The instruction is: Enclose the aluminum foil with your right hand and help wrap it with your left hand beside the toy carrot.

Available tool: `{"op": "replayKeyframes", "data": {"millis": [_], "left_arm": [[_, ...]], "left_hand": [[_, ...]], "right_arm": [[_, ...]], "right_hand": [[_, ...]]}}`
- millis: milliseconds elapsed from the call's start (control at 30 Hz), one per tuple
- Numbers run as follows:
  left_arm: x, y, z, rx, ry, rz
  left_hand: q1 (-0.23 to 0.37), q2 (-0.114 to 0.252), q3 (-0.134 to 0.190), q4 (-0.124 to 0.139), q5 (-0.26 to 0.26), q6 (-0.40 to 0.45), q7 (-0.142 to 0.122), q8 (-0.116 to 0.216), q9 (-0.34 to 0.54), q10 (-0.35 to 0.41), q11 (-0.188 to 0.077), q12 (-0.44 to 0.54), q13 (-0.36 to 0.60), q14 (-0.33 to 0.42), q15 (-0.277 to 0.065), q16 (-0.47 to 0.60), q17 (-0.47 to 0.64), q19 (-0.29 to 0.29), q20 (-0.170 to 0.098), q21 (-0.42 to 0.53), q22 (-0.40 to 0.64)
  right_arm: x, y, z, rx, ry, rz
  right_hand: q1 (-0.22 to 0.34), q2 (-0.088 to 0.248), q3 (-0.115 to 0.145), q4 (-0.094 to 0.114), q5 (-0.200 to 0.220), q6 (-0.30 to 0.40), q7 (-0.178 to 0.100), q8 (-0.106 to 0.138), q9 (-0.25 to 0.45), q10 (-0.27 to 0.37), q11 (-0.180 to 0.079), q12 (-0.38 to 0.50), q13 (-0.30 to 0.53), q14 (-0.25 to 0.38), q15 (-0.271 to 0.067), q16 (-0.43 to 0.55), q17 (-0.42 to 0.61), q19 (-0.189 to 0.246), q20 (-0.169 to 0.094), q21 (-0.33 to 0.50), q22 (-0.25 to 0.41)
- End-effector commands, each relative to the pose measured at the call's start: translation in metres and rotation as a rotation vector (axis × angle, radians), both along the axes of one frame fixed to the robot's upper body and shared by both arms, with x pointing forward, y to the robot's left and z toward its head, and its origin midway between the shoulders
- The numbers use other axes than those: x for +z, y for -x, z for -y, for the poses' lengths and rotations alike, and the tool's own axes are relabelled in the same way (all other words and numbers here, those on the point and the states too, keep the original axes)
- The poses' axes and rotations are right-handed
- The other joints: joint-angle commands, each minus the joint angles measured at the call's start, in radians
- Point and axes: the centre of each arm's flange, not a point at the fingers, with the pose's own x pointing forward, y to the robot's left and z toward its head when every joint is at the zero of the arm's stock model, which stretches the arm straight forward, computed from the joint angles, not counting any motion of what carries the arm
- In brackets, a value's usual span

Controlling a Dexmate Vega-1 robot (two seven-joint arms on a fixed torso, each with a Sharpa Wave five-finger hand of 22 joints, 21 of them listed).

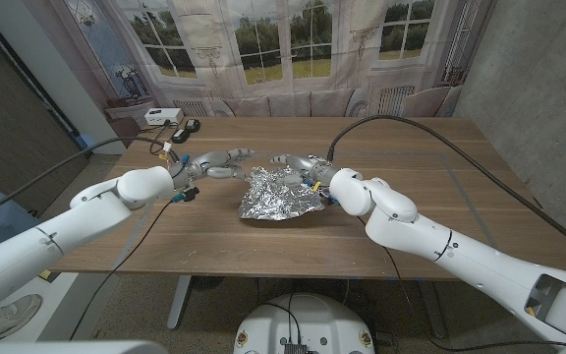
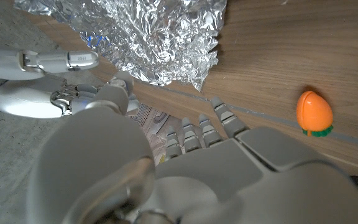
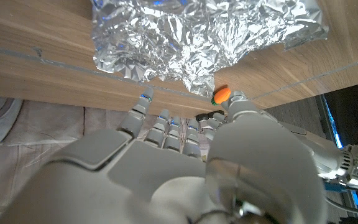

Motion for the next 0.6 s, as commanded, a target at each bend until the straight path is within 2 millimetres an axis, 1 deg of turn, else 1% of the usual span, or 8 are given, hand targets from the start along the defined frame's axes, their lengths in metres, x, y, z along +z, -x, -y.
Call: {"op": "replayKeyframes", "data": {"millis": [33,167,333,400,433,467,500,600], "left_arm": [[0.005,0.003,0.008,0.015,-0.109,-0.047],[0.005,0.002,0.012,0.013,-0.118,-0.055],[0.006,-0.001,0.018,0.014,-0.139,-0.058],[0.005,-0.002,0.021,0.011,-0.142,-0.061],[0.005,-0.003,0.022,0.011,-0.144,-0.062],[0.004,-0.004,0.023,0.015,-0.148,-0.06],[0.004,-0.005,0.025,0.017,-0.151,-0.06],[0.001,-0.008,0.028,0.016,-0.156,-0.068]], "left_hand": [[0.019,0.005,-0.007,0.003,0.011,-0.004,0.002,0.0,0.005,0.009,-0.006,0.007,0.005,0.01,-0.009,0.007,0.002,0.007,-0.011,0.001,0.004],[0.029,0.011,-0.008,0.004,0.012,-0.002,0.003,0.002,0.005,0.011,-0.006,0.008,0.005,0.013,-0.014,0.008,0.002,0.009,-0.013,0.001,0.005],[0.037,0.017,-0.011,0.006,0.012,0.001,0.002,0.003,0.005,0.012,-0.008,0.009,0.005,0.012,-0.016,0.008,0.002,0.011,-0.016,0.0,0.005],[0.042,0.021,-0.013,0.007,0.011,0.004,0.003,0.005,0.006,0.016,-0.014,0.011,0.005,0.013,-0.018,0.008,0.002,0.016,-0.021,0.001,0.005],[0.045,0.024,-0.014,0.008,0.011,0.003,0.007,0.004,0.006,0.018,-0.012,0.011,0.005,0.013,-0.016,0.009,0.002,0.017,-0.019,0.001,0.005],[0.049,0.028,-0.014,0.008,0.011,0.004,0.008,0.005,0.006,0.019,-0.014,0.012,0.005,0.016,-0.019,0.01,0.002,0.02,-0.022,0.001,0.005],[0.055,0.035,-0.013,0.009,0.01,0.003,0.013,0.005,0.006,0.022,-0.01,0.013,0.006,0.016,-0.017,0.01,0.002,0.022,-0.019,0.001,0.005],[0.073,0.056,-0.01,0.009,0.009,0.009,0.015,0.007,0.006,0.025,-0.009,0.015,0.006,0.021,-0.02,0.011,0.002,0.028,-0.019,0.002,0.006]], "right_arm": [[-0.017,-0.01,0.012,-0.107,0.058,-0.126],[-0.02,-0.012,0.013,-0.129,0.086,-0.146],[-0.023,-0.014,0.014,-0.156,0.118,-0.17],[-0.023,-0.015,0.014,-0.165,0.128,-0.169],[-0.023,-0.015,0.013,-0.171,0.132,-0.167],[-0.023,-0.015,0.013,-0.175,0.138,-0.164],[-0.023,-0.016,0.013,-0.179,0.14,-0.164],[-0.024,-0.017,0.013,-0.19,0.142,-0.158]], "right_hand": [[0.015,0.018,0.009,-0.007,0.011,-0.021,0.004,-0.002,0.003,-0.022,0.004,-0.002,0.001,-0.01,0.002,0.003,0.0,-0.003,-0.004,-0.001,0.003],[0.025,0.029,0.015,-0.013,0.012,-0.033,0.002,-0.001,0.003,-0.028,0.003,0.001,0.001,-0.01,0.003,0.006,-0.002,0.001,-0.009,0.001,0.003],[0.017,0.024,0.008,-0.015,0.009,-0.072,0.007,-0.005,0.002,-0.052,0.002,0.001,0.0,-0.017,0.005,0.008,-0.005,-0.002,-0.007,0.0,0.003],[0.018,0.023,0.007,-0.017,0.009,-0.079,0.009,-0.005,0.002,-0.057,0.001,0.0,-0.001,-0.018,0.005,0.009,-0.006,0.001,-0.01,0.001,0.003],[0.024,0.024,0.009,-0.021,0.01,-0.082,0.01,-0.003,0.002,-0.059,0.0,0.002,-0.001,-0.017,0.005,0.01,-0.008,0.005,-0.015,0.003,0.003],[0.034,0.027,0.014,-0.028,0.012,-0.087,0.01,-0.001,0.002,-0.061,-0.001,0.004,-0.001,-0.016,0.006,0.011,-0.01,0.013,-0.022,0.005,0.003],[0.047,0.032,0.019,-0.036,0.014,-0.089,0.01,0.002,0.001,-0.062,0.0,0.006,-0.002,-0.017,0.004,0.011,-0.012,0.024,-0.03,0.01,0.004],[0.07,0.042,0.031,-0.05,0.018,-0.093,0.011,0.005,0.001,-0.064,-0.004,0.009,-0.003,-0.009,0.001,0.016,-0.015,0.032,-0.039,0.013,0.004]]}}
